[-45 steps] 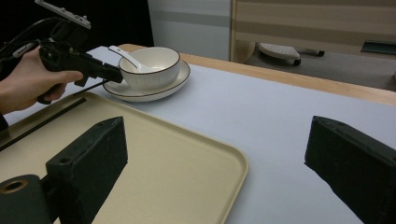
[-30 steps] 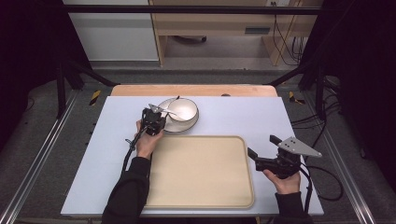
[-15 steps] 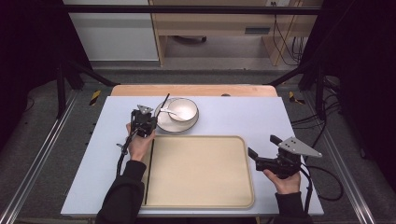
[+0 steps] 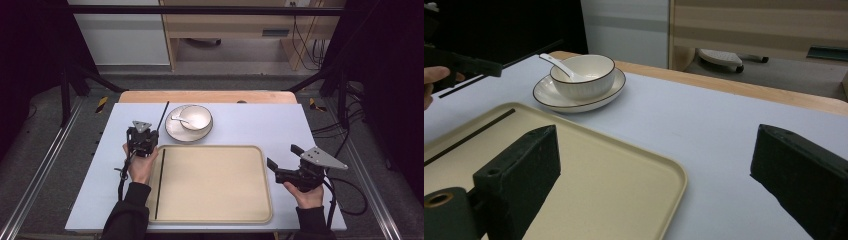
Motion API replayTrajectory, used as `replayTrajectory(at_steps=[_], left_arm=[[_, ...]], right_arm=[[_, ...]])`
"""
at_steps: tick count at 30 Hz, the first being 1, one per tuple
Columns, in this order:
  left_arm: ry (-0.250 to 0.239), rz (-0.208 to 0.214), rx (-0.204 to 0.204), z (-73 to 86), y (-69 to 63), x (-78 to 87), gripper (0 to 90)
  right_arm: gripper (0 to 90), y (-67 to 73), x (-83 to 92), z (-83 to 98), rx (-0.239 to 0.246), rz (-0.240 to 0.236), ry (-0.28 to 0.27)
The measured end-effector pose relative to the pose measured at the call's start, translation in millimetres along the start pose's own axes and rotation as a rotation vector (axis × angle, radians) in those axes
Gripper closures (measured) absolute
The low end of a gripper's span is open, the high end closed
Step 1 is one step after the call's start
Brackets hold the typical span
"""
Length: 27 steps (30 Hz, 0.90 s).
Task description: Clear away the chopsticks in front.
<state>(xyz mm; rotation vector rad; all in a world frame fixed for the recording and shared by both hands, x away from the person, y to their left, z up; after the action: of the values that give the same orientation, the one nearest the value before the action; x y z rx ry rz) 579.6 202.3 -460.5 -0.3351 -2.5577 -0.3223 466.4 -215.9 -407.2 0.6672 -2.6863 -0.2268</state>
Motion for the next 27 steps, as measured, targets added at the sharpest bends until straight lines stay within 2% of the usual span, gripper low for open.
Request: replayTrajectory(at_steps=[5,6,7,8,9,10,11,13,15,20,27], left_arm=[[-0.037,-0.03,0.041,6.9,-1.3,23.3,85.1],[-0.049,-0.029,0.063,8.7,-2.2,29.2,85.1],[-0.055,-0.03,0.066,9.4,-3.0,32.3,85.1],[-0.055,-0.049,0.057,10.4,-3.7,36.2,85.1],[-0.061,-0.055,0.066,11.6,-4.2,40.6,85.1],[-0.073,-0.049,0.093,13.5,-5.2,46.1,85.1],[-0.08,-0.056,0.103,14.9,-5.5,49.3,85.1],[-0.09,-0.073,0.087,17.9,-8.1,56.9,85.1],[-0.106,-0.072,0.089,20.4,-10.4,62.8,85.2],[-0.15,-0.042,0.136,32.3,-19.2,78.6,85.1],[-0.178,-0.039,0.163,47.1,-28.9,97.3,85.2]], right_arm=[[5.8,0.7,-0.3,0.0,0.004,-0.003,0.0],[5.8,1.1,-0.1,0.2,0.002,-0.005,0.002],[5.8,1.2,0.1,0.1,0.005,-0.003,0.002],[5.8,1.2,0.3,-0.1,0.007,-0.003,-0.001],[5.8,1.7,0.9,-0.4,0.003,-0.008,-0.001],[5.8,1.7,1.5,-0.7,0.008,-0.009,-0.004],[5.8,2.7,2.1,-1.1,0.006,-0.007,-0.004],[5.8,3.3,3.0,-2.1,0.009,-0.01,-0.011],[5.8,3.8,3.6,-2.5,0.008,-0.011,-0.012],[5.8,3.8,3.3,-2.1,0.011,-0.007,-0.01],[5.8,4.4,3.3,-1.6,0.014,-0.007,-0.01]])
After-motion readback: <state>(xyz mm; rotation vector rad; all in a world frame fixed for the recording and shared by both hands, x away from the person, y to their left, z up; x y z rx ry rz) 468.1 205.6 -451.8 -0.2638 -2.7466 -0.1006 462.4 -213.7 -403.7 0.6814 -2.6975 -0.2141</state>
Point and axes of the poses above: each handheld gripper's, and its own axes: x roughly backward along the jaws, z roughly out of its underside, y roughly to its left, the point moved 6 cm from there along -x, roughly forward along the jaws, and after that the axes turned 11 degrees about -x, right-handed, at the moved point
